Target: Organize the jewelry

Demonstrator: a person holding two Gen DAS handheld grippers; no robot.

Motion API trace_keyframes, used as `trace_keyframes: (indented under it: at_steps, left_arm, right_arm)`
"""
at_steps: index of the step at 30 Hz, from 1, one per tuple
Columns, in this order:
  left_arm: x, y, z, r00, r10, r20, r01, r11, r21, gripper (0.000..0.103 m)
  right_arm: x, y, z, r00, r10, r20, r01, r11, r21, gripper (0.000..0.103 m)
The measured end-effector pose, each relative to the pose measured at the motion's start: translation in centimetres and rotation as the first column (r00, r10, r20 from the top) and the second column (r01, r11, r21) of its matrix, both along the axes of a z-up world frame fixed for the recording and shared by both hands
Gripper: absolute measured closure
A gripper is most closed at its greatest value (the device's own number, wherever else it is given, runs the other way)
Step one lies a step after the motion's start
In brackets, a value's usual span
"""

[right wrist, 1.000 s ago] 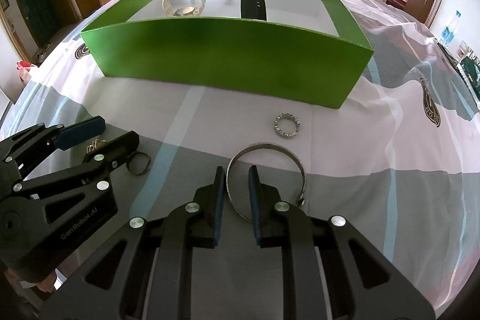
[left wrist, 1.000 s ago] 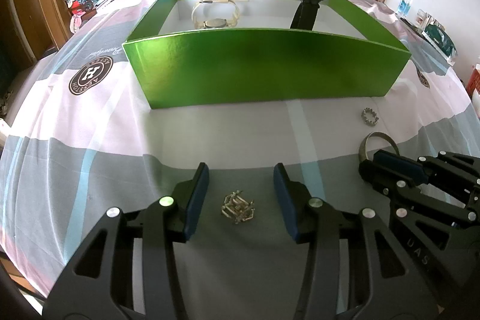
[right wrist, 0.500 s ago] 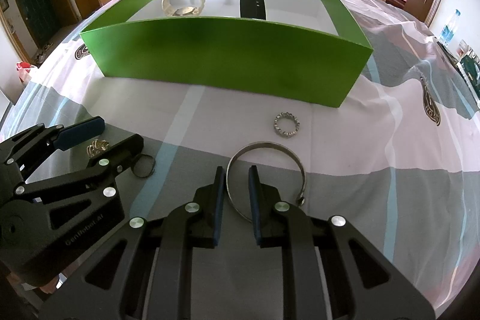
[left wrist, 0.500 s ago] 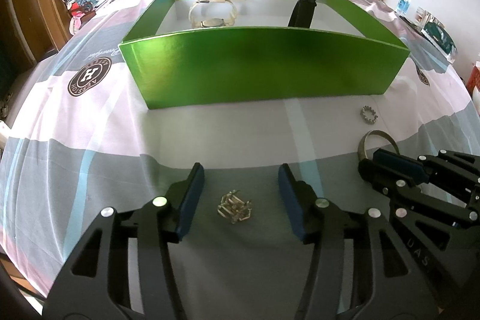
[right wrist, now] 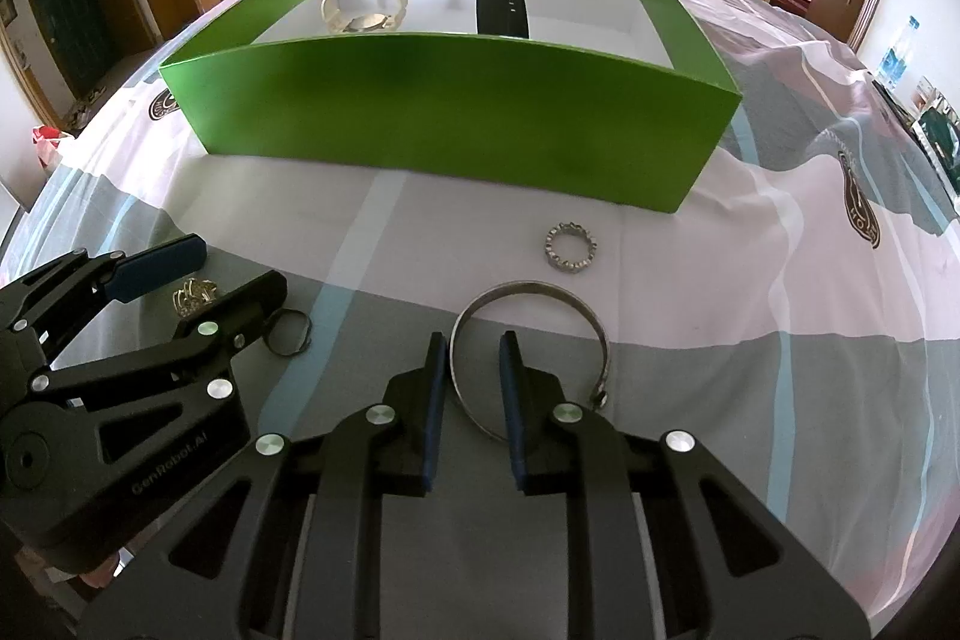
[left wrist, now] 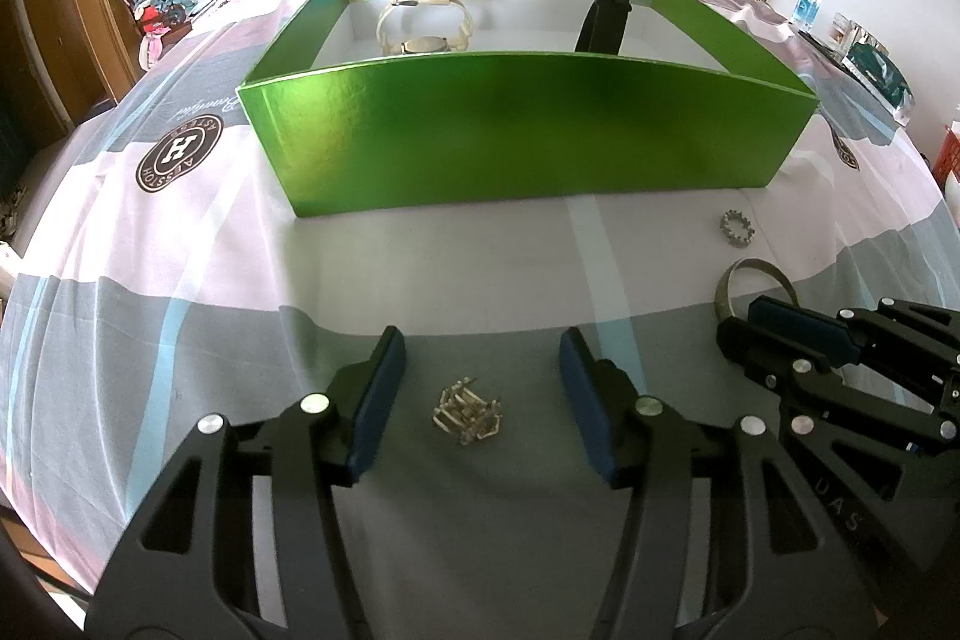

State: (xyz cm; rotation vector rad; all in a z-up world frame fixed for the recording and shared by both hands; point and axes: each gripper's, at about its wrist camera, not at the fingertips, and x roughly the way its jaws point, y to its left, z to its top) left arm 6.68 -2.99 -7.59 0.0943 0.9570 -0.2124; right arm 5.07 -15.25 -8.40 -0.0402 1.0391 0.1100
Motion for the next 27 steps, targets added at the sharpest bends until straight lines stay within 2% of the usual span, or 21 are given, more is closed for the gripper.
trace_keyframes:
  at_steps: [5,27]
  left_arm:
    - [0.00,0.00,0.00,1.000,0.000,0.000,0.000,1.000,-0.001,0.048]
    - [0.00,-0.01,-0.01,1.000,0.000,0.001,0.000,1.000,0.000,0.047]
  right_arm:
    - [-0.05,-0.21,-0.01,1.000,-0.011,0.001,0.011,1.000,-0.002,0.078]
    - [-0.23,-0.18,-0.01,1.000,-0.016,0.001,0.016,1.000,0.004,0.078]
